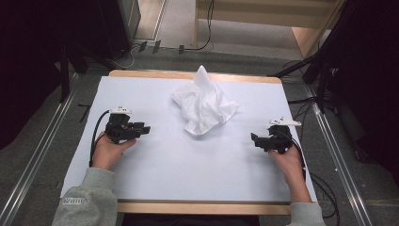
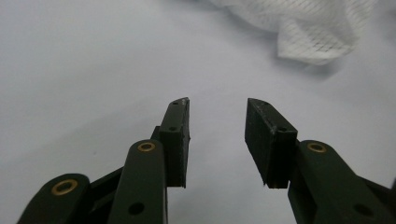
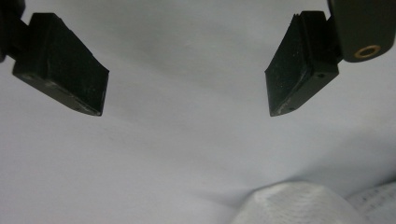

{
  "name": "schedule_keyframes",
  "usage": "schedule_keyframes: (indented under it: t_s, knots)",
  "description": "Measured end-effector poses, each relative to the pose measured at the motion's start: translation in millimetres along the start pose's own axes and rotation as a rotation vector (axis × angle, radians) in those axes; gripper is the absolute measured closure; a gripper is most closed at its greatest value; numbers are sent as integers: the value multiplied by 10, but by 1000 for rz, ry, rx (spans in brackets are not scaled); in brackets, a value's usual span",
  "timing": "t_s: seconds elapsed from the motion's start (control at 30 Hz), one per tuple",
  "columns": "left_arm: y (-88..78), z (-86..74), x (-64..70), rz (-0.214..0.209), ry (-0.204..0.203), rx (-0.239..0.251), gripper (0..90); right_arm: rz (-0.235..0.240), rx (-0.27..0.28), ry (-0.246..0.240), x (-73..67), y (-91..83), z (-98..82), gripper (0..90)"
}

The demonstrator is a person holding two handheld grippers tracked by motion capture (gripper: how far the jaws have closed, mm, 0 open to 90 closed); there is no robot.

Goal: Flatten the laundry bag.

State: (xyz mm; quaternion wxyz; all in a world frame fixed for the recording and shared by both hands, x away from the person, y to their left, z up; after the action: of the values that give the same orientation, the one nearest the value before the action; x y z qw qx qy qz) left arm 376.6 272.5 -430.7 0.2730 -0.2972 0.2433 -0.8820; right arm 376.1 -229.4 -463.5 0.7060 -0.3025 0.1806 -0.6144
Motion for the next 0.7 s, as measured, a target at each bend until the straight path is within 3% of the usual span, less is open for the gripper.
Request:
schedule_keyframes:
  t_s: [0.1,0.17,0.23,0.33,0.47,0.7]
  knots:
    - [60,1,29,-76,-48,2,613,29,10,-14,-50,-34,17,136]
    - [110,-20,73,-119,-56,-3,590,41,19,-31,-108,-65,35,157]
    - [118,-18,126,-112,-29,-41,522,58,35,-34,-150,-103,52,189]
    - [81,-19,163,-114,1,-44,504,95,37,-29,-189,-136,51,217]
    - [84,-8,152,-109,-7,-33,463,136,13,-67,-262,-145,16,174]
    - [101,-5,126,-78,-24,-30,412,157,22,-73,-295,-170,26,188]
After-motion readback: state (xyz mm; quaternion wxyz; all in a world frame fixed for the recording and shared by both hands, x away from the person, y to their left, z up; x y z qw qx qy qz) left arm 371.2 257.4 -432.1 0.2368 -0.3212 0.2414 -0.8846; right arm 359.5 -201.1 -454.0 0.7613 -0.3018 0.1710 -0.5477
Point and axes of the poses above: each handheld gripper's, and its own axes: y roughly forward along the jaws, z roughly out of its top, x roughly to its right, the point moved 1 cm from there along y, roughly forward along the jaws, and after that the axes turned 15 degrees about -z, right-handed, at the moved point
